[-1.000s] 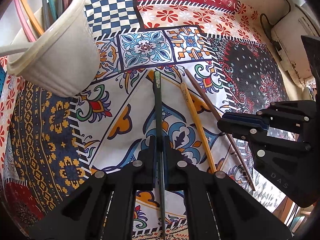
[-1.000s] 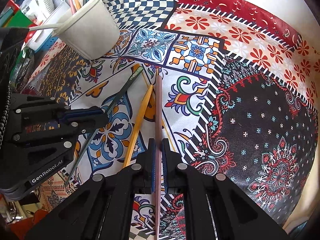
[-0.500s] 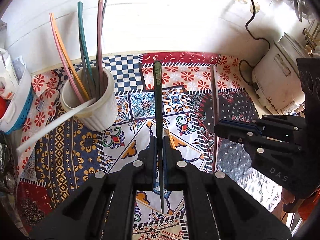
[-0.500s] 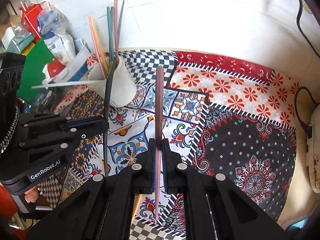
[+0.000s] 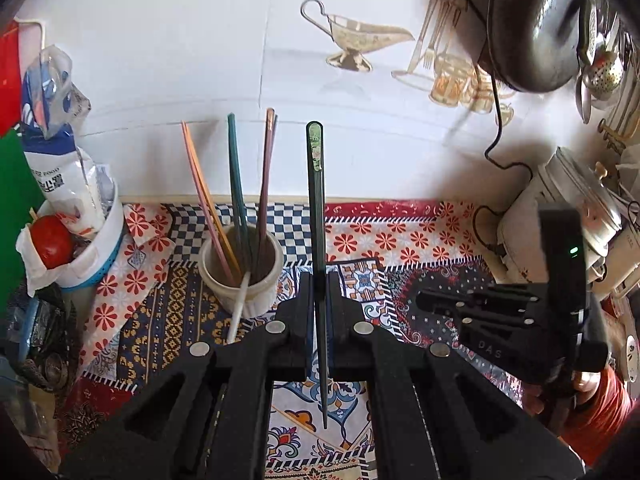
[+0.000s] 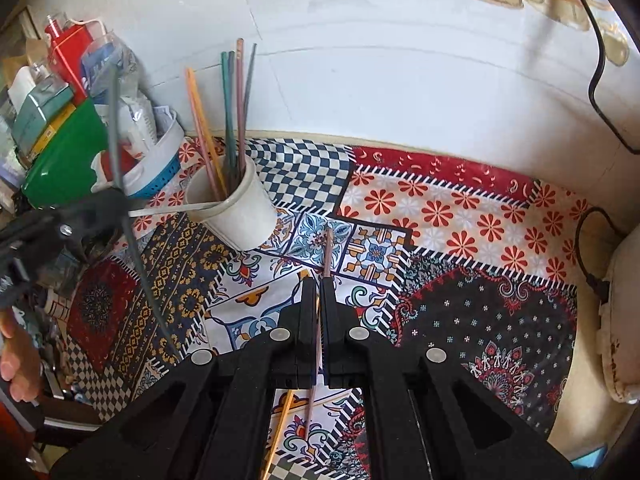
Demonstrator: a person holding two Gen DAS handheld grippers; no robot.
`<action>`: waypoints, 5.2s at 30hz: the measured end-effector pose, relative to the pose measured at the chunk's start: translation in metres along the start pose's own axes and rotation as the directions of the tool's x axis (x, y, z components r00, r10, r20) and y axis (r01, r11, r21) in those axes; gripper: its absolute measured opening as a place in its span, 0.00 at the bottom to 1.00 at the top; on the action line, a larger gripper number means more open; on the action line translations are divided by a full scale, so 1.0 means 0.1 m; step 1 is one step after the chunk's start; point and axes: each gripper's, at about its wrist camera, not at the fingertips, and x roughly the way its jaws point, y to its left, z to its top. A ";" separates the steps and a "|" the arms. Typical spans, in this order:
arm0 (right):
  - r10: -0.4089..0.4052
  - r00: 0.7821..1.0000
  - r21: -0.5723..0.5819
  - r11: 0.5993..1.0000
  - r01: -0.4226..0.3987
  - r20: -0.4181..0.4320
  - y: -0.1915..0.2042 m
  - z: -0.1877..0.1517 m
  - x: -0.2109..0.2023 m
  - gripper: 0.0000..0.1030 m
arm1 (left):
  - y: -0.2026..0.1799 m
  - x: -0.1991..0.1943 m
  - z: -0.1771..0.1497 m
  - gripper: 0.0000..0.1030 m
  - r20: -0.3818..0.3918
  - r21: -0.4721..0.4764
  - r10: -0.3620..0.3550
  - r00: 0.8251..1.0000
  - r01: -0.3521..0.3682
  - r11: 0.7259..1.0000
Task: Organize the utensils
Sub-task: 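Lift the green stick with the left tool while the right tool lifts the pink chopstick, then drop the green stick into the white cup with the left tool while the right carries the pink chopstick, then grasp a yellow chopstick on the cloth with the left tool while the right holds the pink chopstick, then lift the yellow chopstick above the cup with the left tool while the right carries the pink chopstick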
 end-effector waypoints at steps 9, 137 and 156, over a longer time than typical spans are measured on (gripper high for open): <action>0.010 0.988 0.075 0.997 0.001 -0.153 -0.12 -0.04 0.47 0.24 | 0.37 -0.41 0.48 0.04 0.188 -0.086 0.076 0.979 -0.060 0.995; -0.168 0.964 0.187 0.974 0.130 0.205 -0.56 -0.32 -0.84 0.06 | -1.03 2.32 -0.53 0.04 -0.483 0.109 0.078 0.872 -0.028 0.994; -0.089 0.951 0.040 0.996 0.080 0.295 -0.03 0.37 -0.87 0.06 | -0.01 0.31 0.43 0.00 -0.005 -0.085 -0.009 1.000 0.008 0.996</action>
